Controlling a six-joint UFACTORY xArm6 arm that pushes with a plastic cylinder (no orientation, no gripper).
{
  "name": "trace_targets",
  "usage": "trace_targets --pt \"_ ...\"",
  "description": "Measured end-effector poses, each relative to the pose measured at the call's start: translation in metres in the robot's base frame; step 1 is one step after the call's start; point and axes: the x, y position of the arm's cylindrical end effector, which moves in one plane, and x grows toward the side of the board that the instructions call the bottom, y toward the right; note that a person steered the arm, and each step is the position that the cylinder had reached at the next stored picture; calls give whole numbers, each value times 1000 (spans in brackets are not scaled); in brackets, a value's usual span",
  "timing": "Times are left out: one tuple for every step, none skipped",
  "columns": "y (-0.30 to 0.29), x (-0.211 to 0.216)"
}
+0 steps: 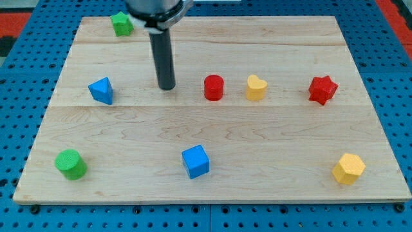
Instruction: Move your arm close to the red circle
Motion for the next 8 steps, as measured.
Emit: trace_targets --pt "-22 6" --pt "-41 6" --pt "-46 6" --pt "-42 10" --pt "-45 10" --pt "-48 10" --pt "-39 26" --pt "-23 36"
